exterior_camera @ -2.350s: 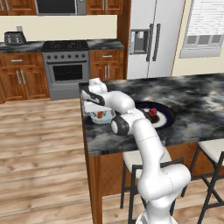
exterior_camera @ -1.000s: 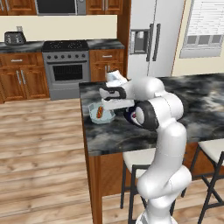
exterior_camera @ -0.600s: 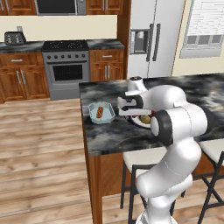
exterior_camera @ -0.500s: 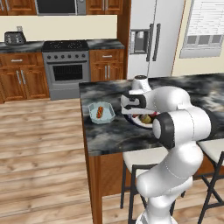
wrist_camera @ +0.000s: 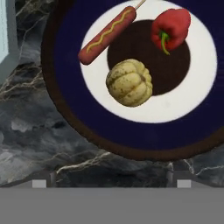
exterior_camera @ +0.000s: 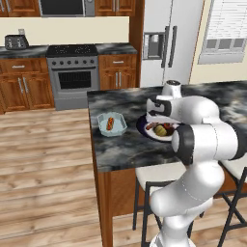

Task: Place one cooked food and one vegetable from the large plate to each tupperware container.

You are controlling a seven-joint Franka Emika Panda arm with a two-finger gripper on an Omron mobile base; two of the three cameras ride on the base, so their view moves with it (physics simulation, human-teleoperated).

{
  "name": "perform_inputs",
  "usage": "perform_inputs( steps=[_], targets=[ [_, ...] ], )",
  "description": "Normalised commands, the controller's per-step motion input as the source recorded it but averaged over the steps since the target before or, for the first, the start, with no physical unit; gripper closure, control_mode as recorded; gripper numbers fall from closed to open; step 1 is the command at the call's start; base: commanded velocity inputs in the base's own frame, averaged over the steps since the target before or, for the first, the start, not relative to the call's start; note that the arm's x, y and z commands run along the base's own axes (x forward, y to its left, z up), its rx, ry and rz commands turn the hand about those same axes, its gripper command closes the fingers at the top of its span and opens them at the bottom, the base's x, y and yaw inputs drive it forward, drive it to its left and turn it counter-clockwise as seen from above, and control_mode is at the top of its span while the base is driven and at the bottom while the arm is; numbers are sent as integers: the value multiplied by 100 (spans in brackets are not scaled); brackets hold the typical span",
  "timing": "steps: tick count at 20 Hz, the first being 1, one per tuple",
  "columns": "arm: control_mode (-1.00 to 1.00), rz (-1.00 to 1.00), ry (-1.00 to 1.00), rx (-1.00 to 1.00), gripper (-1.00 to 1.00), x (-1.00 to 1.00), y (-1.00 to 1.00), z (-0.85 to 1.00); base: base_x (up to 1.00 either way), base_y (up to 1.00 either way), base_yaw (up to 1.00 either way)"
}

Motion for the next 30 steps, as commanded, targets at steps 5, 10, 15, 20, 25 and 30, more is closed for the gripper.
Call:
perform_inputs(
  steps=[5, 10, 15, 20, 25, 30],
  targets=[
    [-100, 8, -6, 0, -100, 0, -33, -20, 0, 0, 0],
    [-100, 4, 0, 0, -100, 32, -22, -6, 0, 0, 0],
    [-100, 1, 0, 1, -100, 56, 0, -20, 0, 0, 0],
    [-100, 2, -1, 0, -100, 33, -8, -34, 0, 0, 0],
    [-100, 4, 0, 3, -100, 17, -19, -39, 0, 0, 0],
    [-100, 3, 0, 4, -100, 5, 2, -33, 0, 0, 0]
  ],
)
